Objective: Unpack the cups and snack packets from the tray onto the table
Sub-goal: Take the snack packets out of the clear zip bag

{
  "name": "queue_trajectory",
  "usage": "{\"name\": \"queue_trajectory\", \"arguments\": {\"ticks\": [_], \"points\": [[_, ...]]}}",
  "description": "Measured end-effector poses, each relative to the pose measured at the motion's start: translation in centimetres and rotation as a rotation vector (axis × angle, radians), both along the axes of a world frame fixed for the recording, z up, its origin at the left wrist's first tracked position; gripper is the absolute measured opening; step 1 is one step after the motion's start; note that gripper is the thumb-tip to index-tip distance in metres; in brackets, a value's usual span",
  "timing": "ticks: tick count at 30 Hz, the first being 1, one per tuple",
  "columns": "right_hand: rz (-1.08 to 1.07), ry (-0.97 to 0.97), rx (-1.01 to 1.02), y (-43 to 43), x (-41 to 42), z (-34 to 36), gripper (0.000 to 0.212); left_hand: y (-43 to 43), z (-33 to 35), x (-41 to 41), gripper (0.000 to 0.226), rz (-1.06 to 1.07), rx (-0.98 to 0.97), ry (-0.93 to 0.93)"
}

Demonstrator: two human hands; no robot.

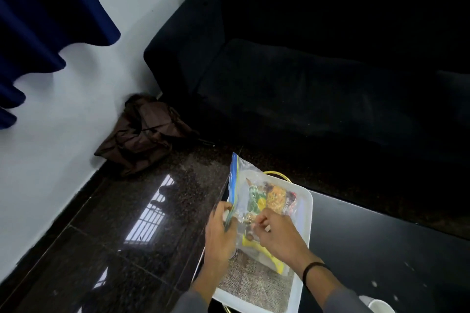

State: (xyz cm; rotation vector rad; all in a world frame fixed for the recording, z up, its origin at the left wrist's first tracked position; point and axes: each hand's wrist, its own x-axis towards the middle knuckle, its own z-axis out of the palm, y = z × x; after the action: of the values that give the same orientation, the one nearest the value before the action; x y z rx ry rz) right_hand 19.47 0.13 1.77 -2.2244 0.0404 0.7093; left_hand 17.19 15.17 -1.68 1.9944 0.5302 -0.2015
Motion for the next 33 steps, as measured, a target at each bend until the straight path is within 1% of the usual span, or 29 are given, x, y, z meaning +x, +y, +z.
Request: {"name": "queue_trajectory", "arguments": {"ticks": [2,6,8,10,11,13,14,16,18,20,21,23,26,29,33], "points": [[-0.038,0.003,0.028,0.2,-0.7,2.1,0.019,-1.3,1.7,-1.2,0.033,0.038,-0.056,-0.030],[-0.104,0.049,-0.014,-0.2,-1.7,5.7,0.043,-4.3,6.1,-2.9,0.032,0.115,-0.088,-0.093],[-0.158,0.103,0.016,-0.7,-2.4,7.3,0.049,-5.6,8.3,-3.6,0.028,0.160,-0.129,-0.098],[-0.236,0.136,0.076,-1.4,-2.8,8.4,0.052,-6.6,10.2,-3.9,0.021,0.101,-0.127,-0.096],[-0.264,0.138,0.074,-1.7,-3.0,8.9,0.052,-6.9,11.0,-4.2,0.019,0.056,-0.131,-0.083],[-0.324,0.134,0.071,-2.5,-3.3,9.3,0.044,-7.5,12.7,-4.9,0.022,-0.032,-0.155,-0.058],[-0.368,0.140,0.092,-2.8,-3.4,9.2,0.038,-7.7,13.2,-5.1,0.024,-0.074,-0.142,-0.049],[-0.417,0.165,0.111,-3.7,-3.6,9.4,0.030,-8.0,14.1,-5.9,0.028,-0.135,-0.054,-0.029],[-0.375,0.146,0.055,-4.3,-4.0,9.8,0.028,-8.1,14.7,-6.7,0.028,-0.140,0.019,-0.018],[-0.307,0.078,-0.023,-4.6,-4.5,10.2,0.026,-7.7,15.1,-7.1,0.025,-0.078,0.076,-0.010],[-0.294,0.039,-0.049,-4.7,-4.9,10.5,0.027,-7.3,15.4,-7.1,0.024,-0.044,0.130,0.000],[-0.312,-0.039,-0.054,-4.8,-5.7,11.3,0.029,-6.2,16.1,-6.9,0.029,-0.012,0.200,0.021],[-0.304,-0.125,-0.094,-5.3,-6.4,12.5,0.030,-4.6,16.9,-6.3,0.041,-0.048,0.198,0.010],[-0.168,-0.178,-0.142,-5.7,-6.8,14.2,0.029,-3.5,17.0,-5.7,0.044,-0.154,0.187,0.015],[-0.099,-0.194,-0.020,-6.2,-6.8,15.9,0.026,-3.1,17.6,-5.0,0.049,-0.238,0.167,0.052]]}}
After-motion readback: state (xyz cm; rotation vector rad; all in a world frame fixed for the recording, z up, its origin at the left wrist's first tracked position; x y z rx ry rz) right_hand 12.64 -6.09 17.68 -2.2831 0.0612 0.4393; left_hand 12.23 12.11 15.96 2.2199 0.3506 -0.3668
